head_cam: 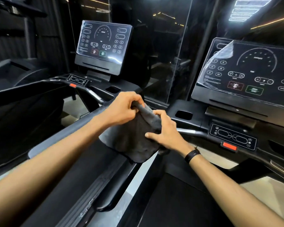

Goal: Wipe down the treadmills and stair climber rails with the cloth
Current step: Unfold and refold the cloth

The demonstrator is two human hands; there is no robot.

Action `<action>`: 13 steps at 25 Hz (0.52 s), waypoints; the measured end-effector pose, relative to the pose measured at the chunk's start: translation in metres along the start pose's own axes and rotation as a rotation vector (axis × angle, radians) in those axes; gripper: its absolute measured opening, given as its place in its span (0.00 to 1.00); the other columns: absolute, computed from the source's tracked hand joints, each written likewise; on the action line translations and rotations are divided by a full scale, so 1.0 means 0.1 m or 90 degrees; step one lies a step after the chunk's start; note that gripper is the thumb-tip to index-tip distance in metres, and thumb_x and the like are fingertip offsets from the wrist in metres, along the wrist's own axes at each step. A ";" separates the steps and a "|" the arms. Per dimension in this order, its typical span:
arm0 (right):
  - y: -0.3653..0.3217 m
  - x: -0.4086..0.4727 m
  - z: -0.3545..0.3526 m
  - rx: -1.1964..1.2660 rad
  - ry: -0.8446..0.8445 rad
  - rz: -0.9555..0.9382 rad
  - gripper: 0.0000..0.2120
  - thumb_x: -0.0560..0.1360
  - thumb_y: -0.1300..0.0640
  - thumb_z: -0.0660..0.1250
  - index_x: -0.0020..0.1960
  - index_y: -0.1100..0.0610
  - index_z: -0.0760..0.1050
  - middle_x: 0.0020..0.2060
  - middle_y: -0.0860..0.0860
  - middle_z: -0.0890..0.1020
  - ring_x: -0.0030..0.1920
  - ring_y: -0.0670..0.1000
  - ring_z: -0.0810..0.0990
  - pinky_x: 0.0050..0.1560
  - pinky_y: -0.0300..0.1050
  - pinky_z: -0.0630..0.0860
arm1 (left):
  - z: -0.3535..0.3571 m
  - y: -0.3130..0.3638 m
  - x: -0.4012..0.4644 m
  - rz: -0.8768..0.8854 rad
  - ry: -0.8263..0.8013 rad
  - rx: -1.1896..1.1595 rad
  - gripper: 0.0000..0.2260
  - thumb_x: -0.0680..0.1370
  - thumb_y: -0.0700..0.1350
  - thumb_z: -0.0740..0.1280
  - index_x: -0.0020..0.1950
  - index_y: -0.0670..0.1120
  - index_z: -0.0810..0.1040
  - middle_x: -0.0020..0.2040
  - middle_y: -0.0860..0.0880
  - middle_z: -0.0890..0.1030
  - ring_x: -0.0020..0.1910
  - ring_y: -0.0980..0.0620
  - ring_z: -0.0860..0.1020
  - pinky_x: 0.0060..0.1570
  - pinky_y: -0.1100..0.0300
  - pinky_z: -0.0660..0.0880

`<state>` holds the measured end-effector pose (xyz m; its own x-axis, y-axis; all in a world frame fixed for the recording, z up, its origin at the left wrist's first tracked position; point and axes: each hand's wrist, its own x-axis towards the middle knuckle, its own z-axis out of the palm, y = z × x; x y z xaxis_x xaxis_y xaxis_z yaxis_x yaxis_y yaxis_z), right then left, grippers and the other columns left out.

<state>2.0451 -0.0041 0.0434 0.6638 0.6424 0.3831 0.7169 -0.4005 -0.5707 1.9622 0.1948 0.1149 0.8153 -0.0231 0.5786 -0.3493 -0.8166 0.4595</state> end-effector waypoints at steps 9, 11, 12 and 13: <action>0.31 0.32 -0.90 -0.156 0.093 -0.108 0.18 0.68 0.42 0.77 0.44 0.53 0.75 0.38 0.47 0.75 0.40 0.50 0.74 0.41 0.46 0.66 | 0.11 0.39 0.65 -0.019 0.045 0.026 0.12 0.65 0.38 0.66 0.41 0.51 0.84 0.37 0.55 0.83 0.36 0.60 0.80 0.35 0.59 0.76; 0.47 0.27 -1.12 -0.164 0.079 -0.085 0.18 0.68 0.41 0.77 0.40 0.51 0.74 0.37 0.48 0.74 0.40 0.51 0.74 0.40 0.47 0.67 | 0.26 0.47 0.72 -0.036 0.033 0.027 0.12 0.65 0.38 0.66 0.40 0.52 0.84 0.35 0.53 0.83 0.33 0.56 0.80 0.34 0.57 0.78; 0.54 0.24 -1.22 -0.169 0.075 -0.080 0.18 0.68 0.41 0.78 0.38 0.49 0.71 0.35 0.47 0.72 0.39 0.51 0.73 0.39 0.46 0.66 | 0.33 0.51 0.75 -0.044 0.026 0.025 0.12 0.66 0.38 0.66 0.40 0.53 0.84 0.35 0.52 0.83 0.32 0.56 0.79 0.33 0.56 0.78; 0.61 0.21 -1.31 -0.179 0.069 -0.076 0.19 0.68 0.40 0.78 0.36 0.48 0.69 0.35 0.46 0.71 0.38 0.51 0.73 0.39 0.46 0.65 | 0.40 0.54 0.79 -0.050 0.018 0.026 0.11 0.66 0.38 0.66 0.40 0.53 0.83 0.34 0.51 0.83 0.31 0.57 0.79 0.33 0.56 0.78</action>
<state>2.1303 -0.1005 0.1118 0.5790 0.6284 0.5194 0.8121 -0.5009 -0.2993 2.0260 0.1254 0.1580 0.8262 0.0573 0.5605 -0.2655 -0.8378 0.4770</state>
